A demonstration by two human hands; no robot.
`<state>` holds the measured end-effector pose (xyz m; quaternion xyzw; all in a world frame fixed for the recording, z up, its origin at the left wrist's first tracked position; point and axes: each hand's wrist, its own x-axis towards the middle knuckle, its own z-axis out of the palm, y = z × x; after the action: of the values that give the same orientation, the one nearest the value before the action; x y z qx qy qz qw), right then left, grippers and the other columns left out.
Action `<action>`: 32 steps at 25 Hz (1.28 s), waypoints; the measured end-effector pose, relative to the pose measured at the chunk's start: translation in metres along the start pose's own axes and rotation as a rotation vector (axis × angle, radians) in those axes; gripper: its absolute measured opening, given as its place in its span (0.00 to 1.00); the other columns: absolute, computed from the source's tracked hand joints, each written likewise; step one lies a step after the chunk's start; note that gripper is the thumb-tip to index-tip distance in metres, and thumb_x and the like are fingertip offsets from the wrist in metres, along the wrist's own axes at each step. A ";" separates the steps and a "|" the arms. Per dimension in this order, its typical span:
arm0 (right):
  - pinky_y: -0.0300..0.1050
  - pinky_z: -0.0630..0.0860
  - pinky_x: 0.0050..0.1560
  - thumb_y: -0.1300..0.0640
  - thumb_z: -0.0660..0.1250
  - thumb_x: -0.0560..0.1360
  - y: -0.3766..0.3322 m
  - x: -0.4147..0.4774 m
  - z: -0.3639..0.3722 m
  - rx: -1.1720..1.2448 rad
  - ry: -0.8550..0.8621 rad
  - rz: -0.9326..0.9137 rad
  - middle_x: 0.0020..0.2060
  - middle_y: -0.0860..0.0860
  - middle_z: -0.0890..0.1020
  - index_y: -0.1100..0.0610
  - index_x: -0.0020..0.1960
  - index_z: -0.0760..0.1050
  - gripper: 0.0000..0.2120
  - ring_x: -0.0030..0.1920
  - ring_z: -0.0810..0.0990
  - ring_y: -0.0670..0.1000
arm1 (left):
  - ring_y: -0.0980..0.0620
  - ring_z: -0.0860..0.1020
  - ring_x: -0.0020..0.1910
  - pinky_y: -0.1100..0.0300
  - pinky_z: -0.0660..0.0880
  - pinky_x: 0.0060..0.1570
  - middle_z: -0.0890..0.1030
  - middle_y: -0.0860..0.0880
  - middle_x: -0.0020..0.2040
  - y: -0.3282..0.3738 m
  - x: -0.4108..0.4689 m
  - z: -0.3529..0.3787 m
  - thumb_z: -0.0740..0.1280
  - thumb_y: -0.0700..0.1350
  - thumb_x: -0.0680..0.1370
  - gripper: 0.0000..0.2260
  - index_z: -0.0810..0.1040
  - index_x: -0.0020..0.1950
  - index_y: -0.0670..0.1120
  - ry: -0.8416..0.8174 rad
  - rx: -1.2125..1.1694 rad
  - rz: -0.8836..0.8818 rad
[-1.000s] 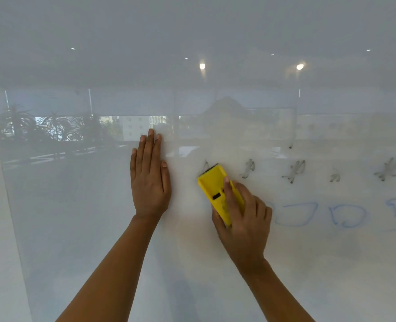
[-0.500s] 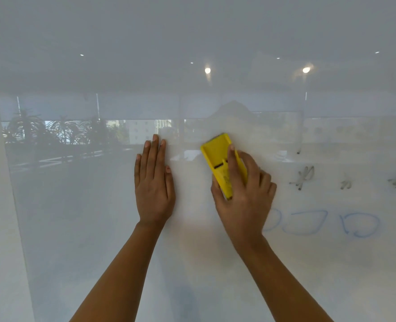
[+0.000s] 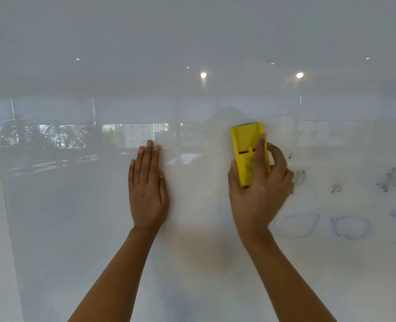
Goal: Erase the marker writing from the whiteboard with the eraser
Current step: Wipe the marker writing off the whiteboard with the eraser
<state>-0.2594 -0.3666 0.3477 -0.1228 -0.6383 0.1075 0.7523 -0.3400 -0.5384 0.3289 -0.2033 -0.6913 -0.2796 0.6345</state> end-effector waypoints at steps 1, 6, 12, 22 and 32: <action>0.48 0.70 0.41 0.47 0.66 0.72 -0.014 0.000 0.003 0.012 -0.025 -0.039 0.62 0.56 0.75 0.54 0.71 0.66 0.29 0.44 0.71 0.58 | 0.51 0.55 0.76 0.56 0.49 0.76 0.58 0.48 0.76 0.000 0.000 0.000 0.49 0.41 0.81 0.22 0.59 0.75 0.44 0.000 0.004 0.001; 0.46 0.69 0.38 0.46 0.67 0.70 -0.044 -0.017 0.008 -0.019 -0.211 -0.633 0.63 0.50 0.76 0.52 0.72 0.66 0.32 0.41 0.74 0.55 | 0.51 0.55 0.76 0.56 0.49 0.76 0.59 0.48 0.76 0.000 0.000 -0.001 0.49 0.42 0.81 0.21 0.60 0.75 0.42 0.000 -0.028 -0.007; 0.49 0.71 0.40 0.48 0.68 0.70 -0.006 0.057 0.006 -0.017 0.002 -0.139 0.62 0.56 0.77 0.55 0.70 0.68 0.30 0.44 0.76 0.60 | 0.51 0.55 0.76 0.56 0.49 0.76 0.59 0.47 0.76 -0.002 -0.001 0.000 0.48 0.41 0.81 0.22 0.59 0.75 0.43 0.001 0.014 0.016; 0.48 0.69 0.40 0.47 0.64 0.71 0.011 -0.033 -0.010 -0.012 -0.127 -0.318 0.63 0.54 0.72 0.56 0.68 0.70 0.27 0.44 0.71 0.58 | 0.51 0.55 0.76 0.55 0.49 0.76 0.59 0.47 0.76 -0.001 -0.001 0.002 0.48 0.41 0.81 0.22 0.59 0.75 0.43 0.018 0.030 0.021; 0.48 0.69 0.41 0.48 0.66 0.73 0.017 0.036 -0.006 -0.074 0.021 -0.015 0.61 0.57 0.76 0.55 0.71 0.67 0.28 0.44 0.73 0.59 | 0.51 0.54 0.76 0.55 0.49 0.76 0.58 0.47 0.76 0.002 -0.001 -0.004 0.49 0.42 0.81 0.21 0.59 0.75 0.43 -0.028 0.014 0.000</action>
<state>-0.2480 -0.3390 0.3753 -0.1468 -0.6349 0.0770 0.7546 -0.3358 -0.5395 0.3286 -0.2028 -0.7021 -0.2720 0.6260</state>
